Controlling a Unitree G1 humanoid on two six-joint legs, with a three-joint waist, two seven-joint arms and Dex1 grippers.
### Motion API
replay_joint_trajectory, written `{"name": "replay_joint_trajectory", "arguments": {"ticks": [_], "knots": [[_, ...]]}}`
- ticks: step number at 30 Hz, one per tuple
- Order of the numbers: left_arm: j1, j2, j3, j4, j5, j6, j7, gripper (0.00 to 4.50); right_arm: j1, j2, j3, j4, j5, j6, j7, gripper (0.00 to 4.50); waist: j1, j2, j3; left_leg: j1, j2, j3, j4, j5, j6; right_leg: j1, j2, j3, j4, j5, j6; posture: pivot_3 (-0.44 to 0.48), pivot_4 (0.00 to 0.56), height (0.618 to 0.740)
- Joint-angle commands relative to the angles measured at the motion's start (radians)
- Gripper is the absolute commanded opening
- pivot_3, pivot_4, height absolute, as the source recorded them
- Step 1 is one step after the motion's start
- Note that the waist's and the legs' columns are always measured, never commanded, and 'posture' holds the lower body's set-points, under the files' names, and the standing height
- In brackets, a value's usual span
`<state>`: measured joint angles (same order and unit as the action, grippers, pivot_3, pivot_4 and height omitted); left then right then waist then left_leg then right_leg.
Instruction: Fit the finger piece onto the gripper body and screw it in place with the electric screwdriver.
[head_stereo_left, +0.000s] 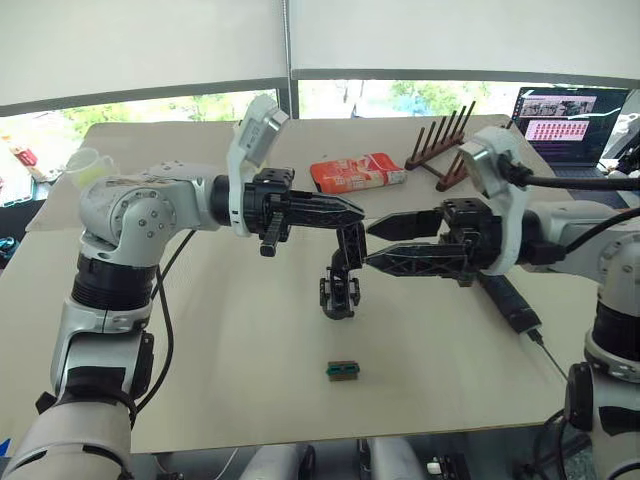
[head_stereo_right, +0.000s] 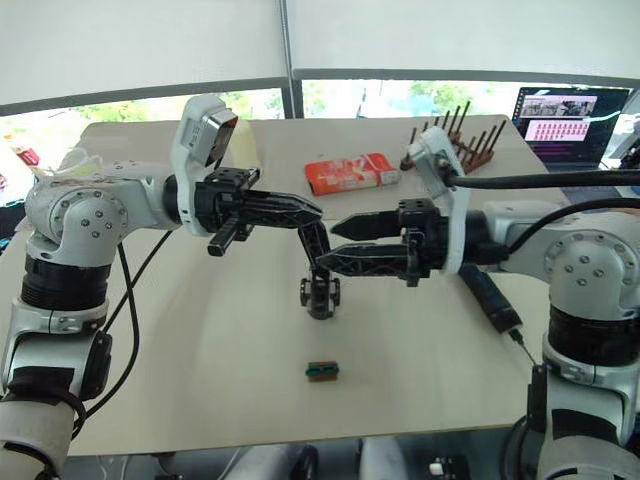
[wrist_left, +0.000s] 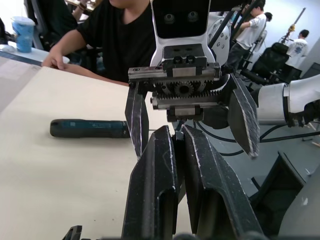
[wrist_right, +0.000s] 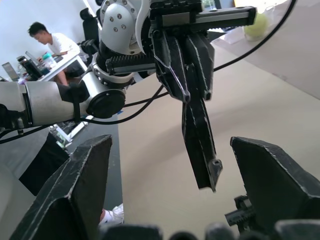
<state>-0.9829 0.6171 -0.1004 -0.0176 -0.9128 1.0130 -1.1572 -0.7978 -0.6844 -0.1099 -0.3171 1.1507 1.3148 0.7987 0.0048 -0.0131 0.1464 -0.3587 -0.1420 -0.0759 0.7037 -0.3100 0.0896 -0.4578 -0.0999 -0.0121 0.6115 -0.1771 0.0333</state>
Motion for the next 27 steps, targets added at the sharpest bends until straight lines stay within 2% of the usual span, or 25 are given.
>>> {"name": "replay_joint_trajectory", "arguments": {"ticks": [1, 3, 17, 19, 27], "knots": [[-0.027, -0.006, 0.002, -0.004, 0.022, -0.016, -0.032, 0.00, -0.028, 0.000, 0.028, 0.002, -0.029, -0.033, 0.001, 2.74, 0.000, 0.000, 0.000, 0.000, 0.000, 0.000, 0.000, 0.000, 0.000, 0.000, 0.000, 0.000, 0.000, 0.000, 0.000, 0.000, 0.150, 0.740], [-0.021, -0.010, -0.001, -0.008, 0.033, -0.020, -0.039, 0.00, -0.038, -0.007, 0.052, 0.004, -0.047, -0.045, 0.025, 2.07, 0.001, 0.000, 0.000, -0.002, 0.000, -0.001, 0.001, 0.000, 0.000, -0.001, 0.000, -0.001, 0.000, 0.000, 0.000, 0.000, 0.150, 0.740], [-0.014, -0.034, 0.022, -0.019, 0.049, -0.012, -0.026, 0.00, -0.086, 0.000, 0.099, 0.042, -0.119, -0.079, 0.100, 2.07, 0.000, 0.000, 0.000, -0.003, 0.000, -0.001, 0.002, 0.000, 0.000, -0.001, 0.000, -0.001, 0.000, 0.000, 0.000, 0.000, 0.150, 0.740], [-0.012, -0.033, 0.023, -0.020, 0.050, -0.012, -0.026, 0.00, -0.091, 0.007, 0.093, 0.046, -0.117, -0.076, 0.096, 1.54, 0.000, 0.000, 0.000, -0.003, 0.000, -0.001, 0.002, 0.000, 0.000, -0.001, 0.000, -0.001, 0.000, 0.000, 0.000, 0.000, 0.150, 0.740], [-0.011, -0.034, 0.025, -0.018, 0.053, -0.013, -0.022, 0.00, -0.108, 0.020, 0.083, 0.063, -0.120, -0.068, 0.084, 1.54, -0.001, 0.000, 0.000, -0.003, 0.000, -0.001, 0.002, 0.000, 0.000, -0.001, 0.000, -0.002, 0.000, 0.000, 0.000, 0.000, 0.150, 0.740]]}}
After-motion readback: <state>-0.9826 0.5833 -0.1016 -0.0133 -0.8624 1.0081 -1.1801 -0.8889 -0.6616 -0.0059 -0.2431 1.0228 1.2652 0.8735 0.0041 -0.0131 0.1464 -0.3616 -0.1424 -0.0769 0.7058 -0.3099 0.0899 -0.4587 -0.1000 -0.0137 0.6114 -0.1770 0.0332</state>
